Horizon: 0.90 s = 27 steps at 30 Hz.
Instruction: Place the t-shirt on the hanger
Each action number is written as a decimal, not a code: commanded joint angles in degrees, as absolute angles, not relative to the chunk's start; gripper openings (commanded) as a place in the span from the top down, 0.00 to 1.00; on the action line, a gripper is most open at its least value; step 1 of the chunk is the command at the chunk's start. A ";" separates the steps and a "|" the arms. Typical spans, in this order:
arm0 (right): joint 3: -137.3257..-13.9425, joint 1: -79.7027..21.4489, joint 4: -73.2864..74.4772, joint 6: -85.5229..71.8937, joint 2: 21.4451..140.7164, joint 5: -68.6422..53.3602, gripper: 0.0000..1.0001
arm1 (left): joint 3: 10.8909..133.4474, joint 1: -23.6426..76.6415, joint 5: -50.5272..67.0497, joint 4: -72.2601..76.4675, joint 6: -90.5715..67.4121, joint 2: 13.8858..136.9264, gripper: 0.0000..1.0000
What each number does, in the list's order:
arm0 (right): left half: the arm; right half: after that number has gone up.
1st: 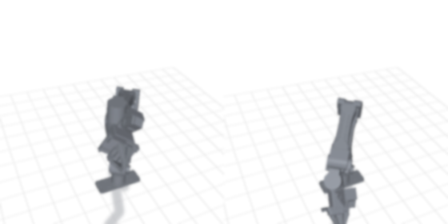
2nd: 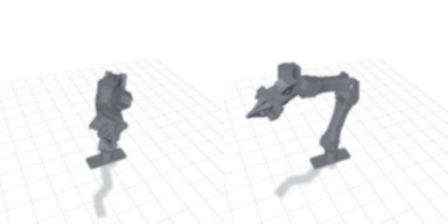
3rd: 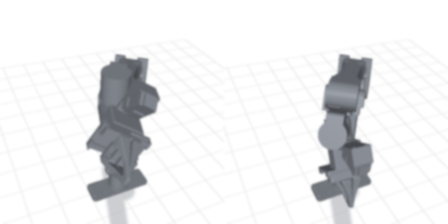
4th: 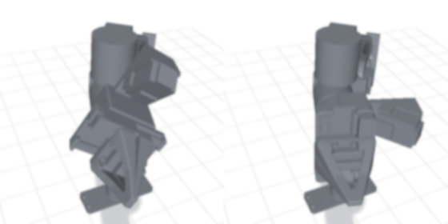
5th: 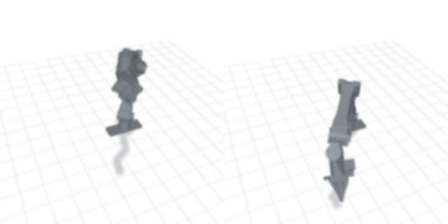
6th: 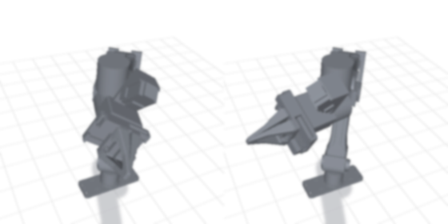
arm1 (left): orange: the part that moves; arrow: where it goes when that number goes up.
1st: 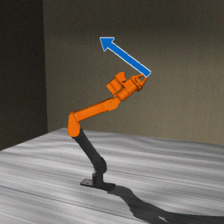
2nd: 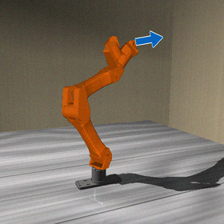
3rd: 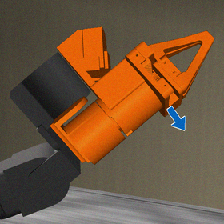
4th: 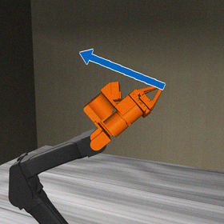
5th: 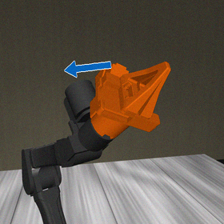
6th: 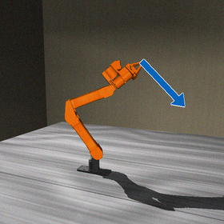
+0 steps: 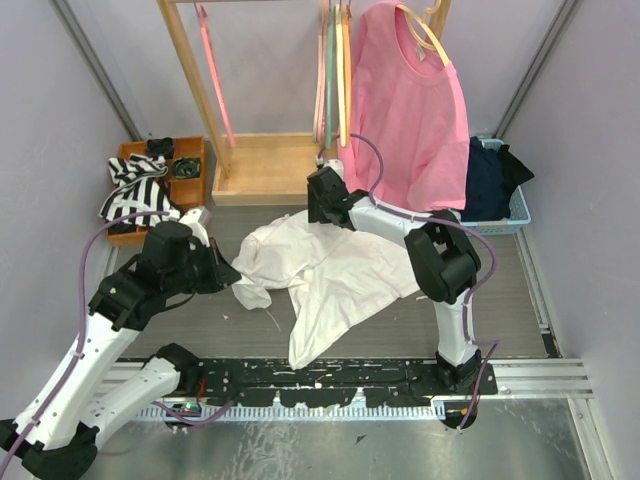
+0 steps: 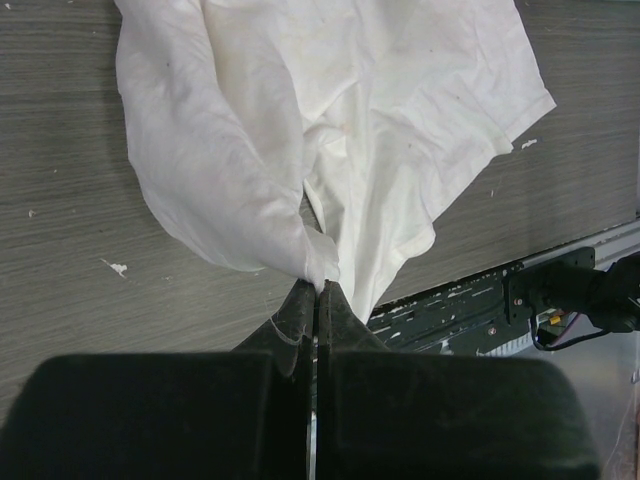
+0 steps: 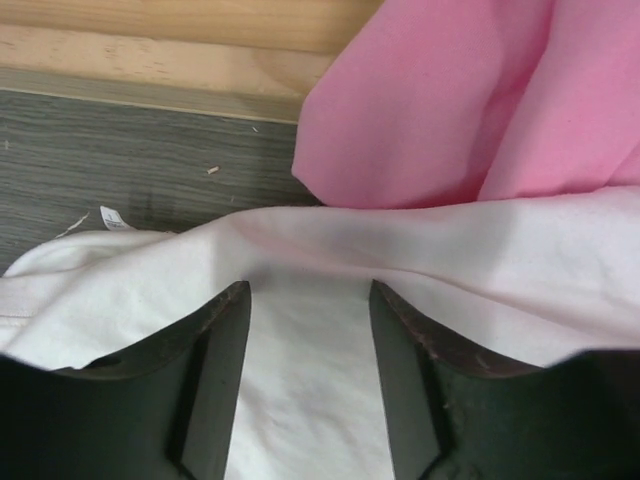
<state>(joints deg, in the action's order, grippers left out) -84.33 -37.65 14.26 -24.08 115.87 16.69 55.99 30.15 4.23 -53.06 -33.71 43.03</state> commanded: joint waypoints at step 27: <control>-46.66 -37.44 11.52 -30.58 72.54 13.39 0.99 | 54.19 29.97 4.01 -50.30 -33.28 44.61 1.00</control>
<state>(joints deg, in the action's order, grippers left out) -48.12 -37.65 11.53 -29.08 75.57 13.34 55.81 30.15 3.31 -52.80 -33.52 44.01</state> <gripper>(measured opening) 0.028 0.013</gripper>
